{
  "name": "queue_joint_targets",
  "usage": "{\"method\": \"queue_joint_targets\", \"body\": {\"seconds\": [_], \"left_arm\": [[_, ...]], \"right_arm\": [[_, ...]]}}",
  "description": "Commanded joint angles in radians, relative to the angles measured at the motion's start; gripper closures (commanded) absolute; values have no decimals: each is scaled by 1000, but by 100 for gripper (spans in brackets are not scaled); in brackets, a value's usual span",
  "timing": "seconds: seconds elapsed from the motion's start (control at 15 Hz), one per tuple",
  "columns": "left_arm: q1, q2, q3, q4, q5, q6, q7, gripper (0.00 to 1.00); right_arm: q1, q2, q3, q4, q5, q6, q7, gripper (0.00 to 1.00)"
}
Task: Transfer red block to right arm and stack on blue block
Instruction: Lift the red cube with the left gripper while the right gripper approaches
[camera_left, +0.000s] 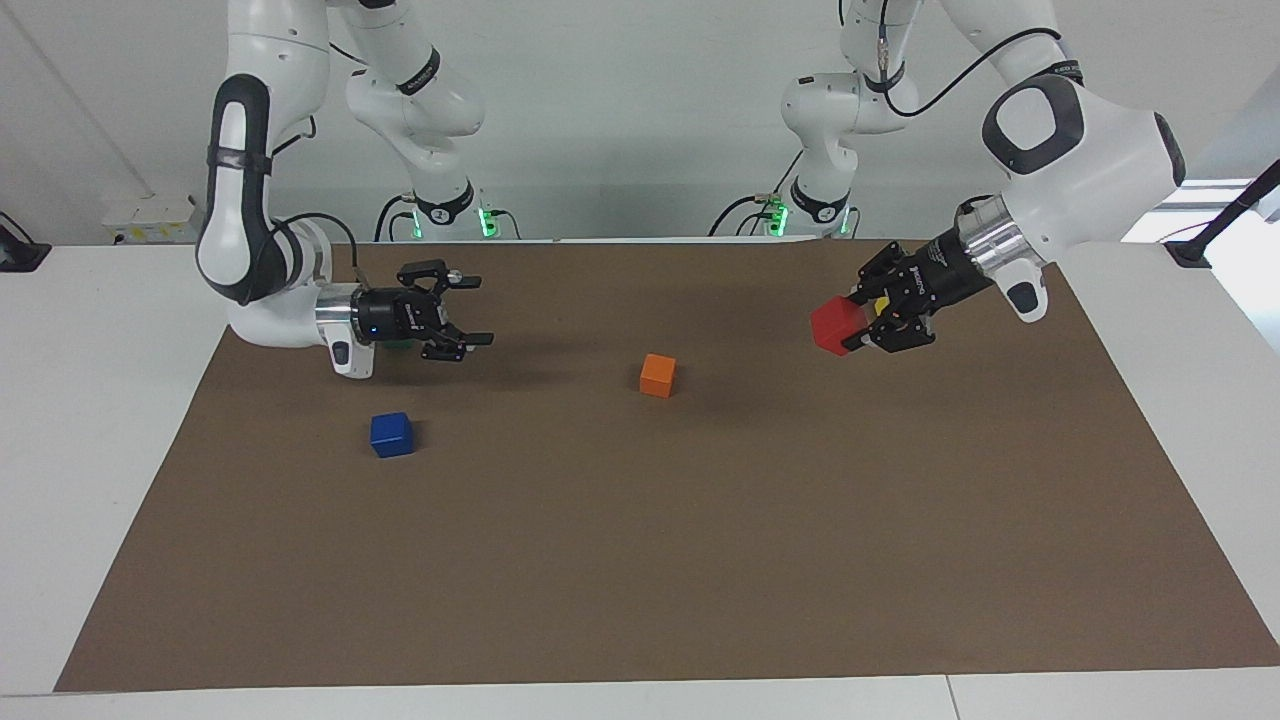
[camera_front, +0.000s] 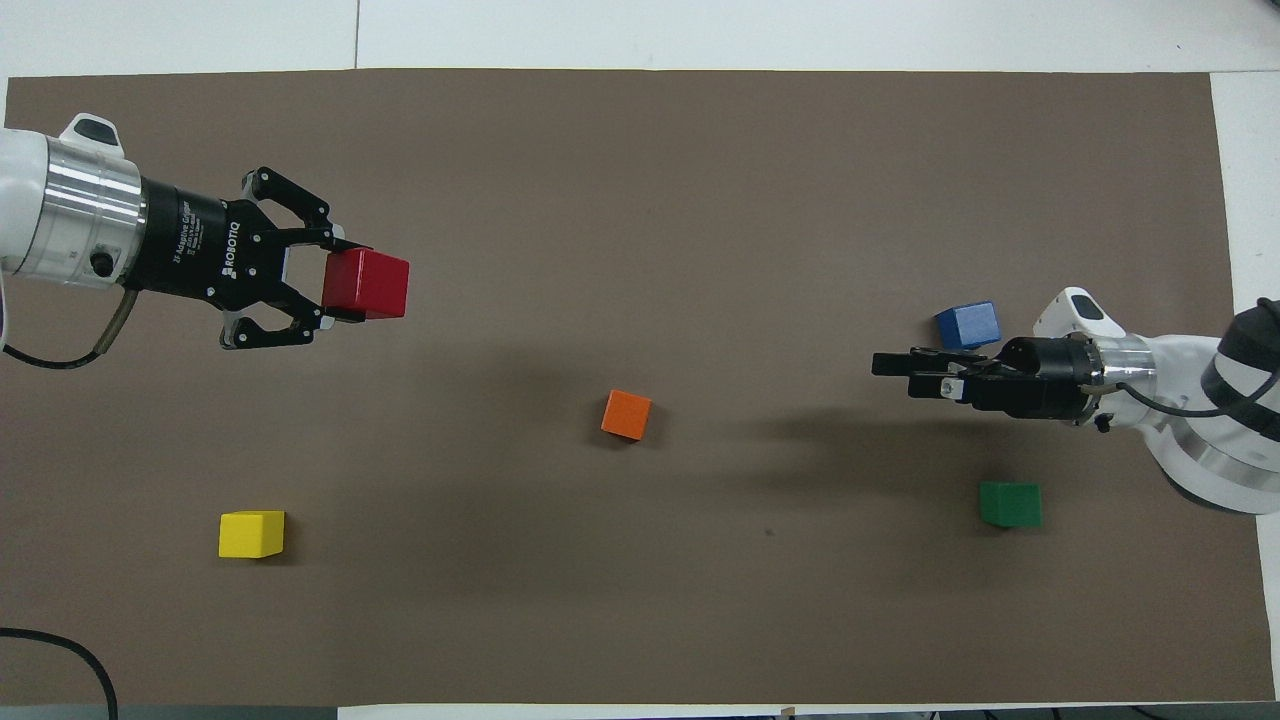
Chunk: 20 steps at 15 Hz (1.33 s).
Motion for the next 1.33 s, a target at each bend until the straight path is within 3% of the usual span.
{"method": "queue_joint_targets", "body": {"seconds": [0.0, 0.27, 0.47, 0.87, 1.07, 1.27], "left_arm": [[10, -50, -2, -76, -119, 23, -32, 100], [-28, -134, -10, -250, -278, 187, -35, 100], [-108, -156, -11, -296, -327, 292, -89, 100], [-186, -162, -14, -366, -454, 384, -95, 100], [-200, -151, -14, -422, -654, 370, 212, 100], [-268, -142, -14, -434, -726, 404, 281, 100]], "right_arm": [[-6, 23, 10, 30, 71, -47, -2, 0], [2, 29, 10, 73, 95, -55, 264, 0], [6, 32, 12, 106, 95, -9, 406, 0], [88, 44, 13, 82, 185, 65, 409, 0], [147, 60, 13, 71, 260, 59, 377, 0], [163, 75, 13, 76, 269, 51, 361, 0]]}}
